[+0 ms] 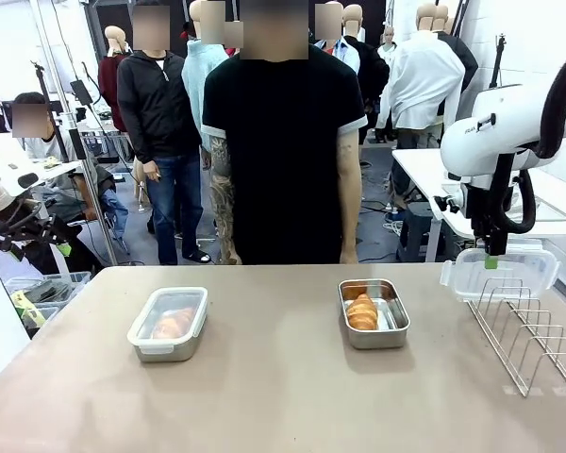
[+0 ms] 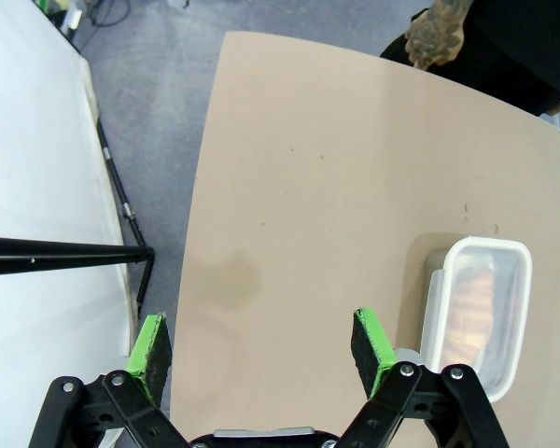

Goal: Place the bread in airtight containers.
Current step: Pick up one Airtight Container lid and hand it to the human.

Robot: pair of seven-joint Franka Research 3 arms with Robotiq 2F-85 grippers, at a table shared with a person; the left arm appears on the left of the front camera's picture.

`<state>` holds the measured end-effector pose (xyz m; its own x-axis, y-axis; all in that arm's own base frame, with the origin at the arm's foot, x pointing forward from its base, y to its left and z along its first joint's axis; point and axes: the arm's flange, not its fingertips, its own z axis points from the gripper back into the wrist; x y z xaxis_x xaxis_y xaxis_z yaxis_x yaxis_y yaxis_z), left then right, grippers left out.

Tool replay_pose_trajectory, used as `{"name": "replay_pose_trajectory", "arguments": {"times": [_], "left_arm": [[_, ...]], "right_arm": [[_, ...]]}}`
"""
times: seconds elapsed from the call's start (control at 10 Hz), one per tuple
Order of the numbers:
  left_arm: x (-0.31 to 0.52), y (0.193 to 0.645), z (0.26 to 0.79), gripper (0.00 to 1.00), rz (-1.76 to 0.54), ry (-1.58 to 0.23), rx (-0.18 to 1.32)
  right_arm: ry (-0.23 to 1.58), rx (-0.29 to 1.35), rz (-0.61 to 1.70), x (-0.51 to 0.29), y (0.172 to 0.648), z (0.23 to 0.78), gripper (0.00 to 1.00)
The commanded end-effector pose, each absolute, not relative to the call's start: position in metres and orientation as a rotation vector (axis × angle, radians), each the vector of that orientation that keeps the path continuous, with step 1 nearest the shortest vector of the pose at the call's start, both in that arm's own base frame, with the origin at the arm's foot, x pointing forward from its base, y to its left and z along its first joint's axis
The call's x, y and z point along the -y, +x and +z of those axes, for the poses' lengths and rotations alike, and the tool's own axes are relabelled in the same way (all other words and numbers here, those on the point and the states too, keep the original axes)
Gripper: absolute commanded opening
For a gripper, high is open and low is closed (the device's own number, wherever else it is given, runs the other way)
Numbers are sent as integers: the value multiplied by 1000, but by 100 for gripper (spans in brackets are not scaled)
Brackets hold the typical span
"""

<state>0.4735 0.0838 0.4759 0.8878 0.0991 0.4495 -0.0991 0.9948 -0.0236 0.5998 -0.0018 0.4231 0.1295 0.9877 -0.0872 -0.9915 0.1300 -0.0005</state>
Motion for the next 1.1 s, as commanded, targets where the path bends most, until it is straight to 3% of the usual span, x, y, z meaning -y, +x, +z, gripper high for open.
{"name": "replay_pose_trajectory", "arguments": {"times": [0.0,0.1,0.2,1.0], "left_arm": [[-84,472,476,100,109,0,468],[-84,472,476,100,109,0,468],[-84,472,476,100,109,0,468],[-84,472,476,100,109,0,468]], "right_arm": [[-32,-76,1467,5,604,426,27],[-27,-71,1471,1,606,426,8],[-29,-74,1477,3,607,427,0],[-41,-82,1467,-2,600,424,0]]}}
